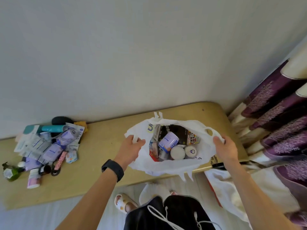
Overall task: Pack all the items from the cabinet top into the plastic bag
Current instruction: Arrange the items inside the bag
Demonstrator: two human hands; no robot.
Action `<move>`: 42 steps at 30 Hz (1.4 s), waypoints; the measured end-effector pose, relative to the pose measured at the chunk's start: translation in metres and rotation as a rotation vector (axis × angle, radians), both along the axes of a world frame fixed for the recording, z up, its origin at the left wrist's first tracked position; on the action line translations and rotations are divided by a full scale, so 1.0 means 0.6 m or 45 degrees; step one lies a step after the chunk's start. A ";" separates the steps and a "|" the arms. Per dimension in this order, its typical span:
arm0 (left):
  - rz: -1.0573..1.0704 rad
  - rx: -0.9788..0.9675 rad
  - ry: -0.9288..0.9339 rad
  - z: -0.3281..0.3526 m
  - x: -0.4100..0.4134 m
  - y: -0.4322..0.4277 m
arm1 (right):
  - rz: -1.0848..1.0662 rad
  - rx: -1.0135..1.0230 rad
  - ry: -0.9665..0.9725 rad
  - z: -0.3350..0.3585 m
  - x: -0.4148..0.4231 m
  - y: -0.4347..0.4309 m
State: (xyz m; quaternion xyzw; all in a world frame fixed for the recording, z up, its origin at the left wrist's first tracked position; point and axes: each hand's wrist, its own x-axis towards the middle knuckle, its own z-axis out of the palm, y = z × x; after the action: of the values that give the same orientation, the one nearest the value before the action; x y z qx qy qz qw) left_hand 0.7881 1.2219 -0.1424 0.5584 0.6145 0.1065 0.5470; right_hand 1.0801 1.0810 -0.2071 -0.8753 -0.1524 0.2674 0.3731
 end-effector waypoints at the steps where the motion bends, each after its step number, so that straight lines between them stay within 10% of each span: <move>1: 0.015 0.017 0.012 -0.001 -0.008 -0.007 | -0.020 0.049 -0.040 0.001 0.000 -0.004; 7: 0.364 0.263 -0.520 0.166 0.005 0.132 | -0.035 0.498 -0.165 0.151 0.022 0.098; 15: 0.150 0.346 -0.842 0.329 0.073 0.117 | -0.348 0.865 0.177 0.265 0.010 0.135; 21: -0.035 0.267 -0.260 0.221 0.013 0.074 | -0.294 0.615 0.265 0.191 -0.014 0.084; 30: 0.124 0.523 -0.255 0.232 -0.041 0.144 | -0.163 0.776 0.112 0.250 -0.021 0.136; 34: -0.078 0.556 0.227 0.183 -0.022 0.133 | 0.039 0.430 -0.060 0.231 -0.026 0.146; 42: -0.667 1.628 0.934 0.108 0.036 0.070 | 0.679 0.234 -1.383 0.159 -0.072 0.151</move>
State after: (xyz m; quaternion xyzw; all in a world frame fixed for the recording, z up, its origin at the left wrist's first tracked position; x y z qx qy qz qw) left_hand 0.8097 1.2641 -0.0775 0.8914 0.4237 0.1159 -0.1114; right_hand 1.0369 1.1715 -0.1115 -0.7825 -0.5570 -0.1473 0.2362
